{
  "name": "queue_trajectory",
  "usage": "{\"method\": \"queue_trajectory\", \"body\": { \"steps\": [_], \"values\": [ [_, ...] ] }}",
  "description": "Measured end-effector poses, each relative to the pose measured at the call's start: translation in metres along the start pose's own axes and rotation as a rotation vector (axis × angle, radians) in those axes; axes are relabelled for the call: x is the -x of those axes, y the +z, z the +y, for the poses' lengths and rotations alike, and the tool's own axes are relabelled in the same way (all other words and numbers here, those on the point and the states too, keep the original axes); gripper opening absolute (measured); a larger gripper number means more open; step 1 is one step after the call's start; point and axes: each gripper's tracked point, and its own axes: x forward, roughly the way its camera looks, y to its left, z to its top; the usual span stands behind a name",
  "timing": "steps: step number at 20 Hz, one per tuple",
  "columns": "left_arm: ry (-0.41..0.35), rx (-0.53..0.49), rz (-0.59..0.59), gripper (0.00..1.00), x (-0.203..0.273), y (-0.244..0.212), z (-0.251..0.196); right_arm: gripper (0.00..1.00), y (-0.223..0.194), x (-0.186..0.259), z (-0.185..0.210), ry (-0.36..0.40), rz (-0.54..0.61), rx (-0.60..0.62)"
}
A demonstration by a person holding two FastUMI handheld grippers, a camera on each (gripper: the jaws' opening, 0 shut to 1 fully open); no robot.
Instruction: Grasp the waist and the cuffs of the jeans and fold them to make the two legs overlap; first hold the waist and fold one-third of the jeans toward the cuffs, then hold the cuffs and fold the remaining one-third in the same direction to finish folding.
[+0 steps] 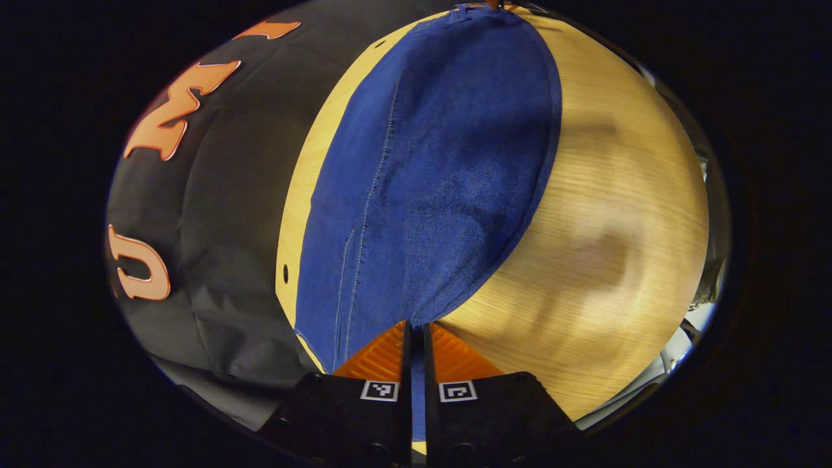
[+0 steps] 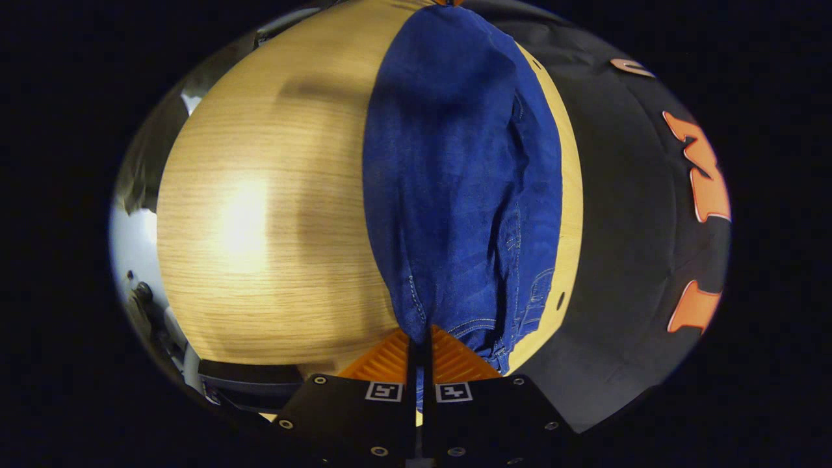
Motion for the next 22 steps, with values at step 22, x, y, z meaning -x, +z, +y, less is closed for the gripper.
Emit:
{"method": "queue_trajectory", "body": {
  "steps": [22],
  "values": [
    [-0.734,0.025,-0.043,0.04,0.055,0.026,0.072,0.00,0.003,0.075,-0.099,0.473,-0.034,-0.424]
  ]
}}
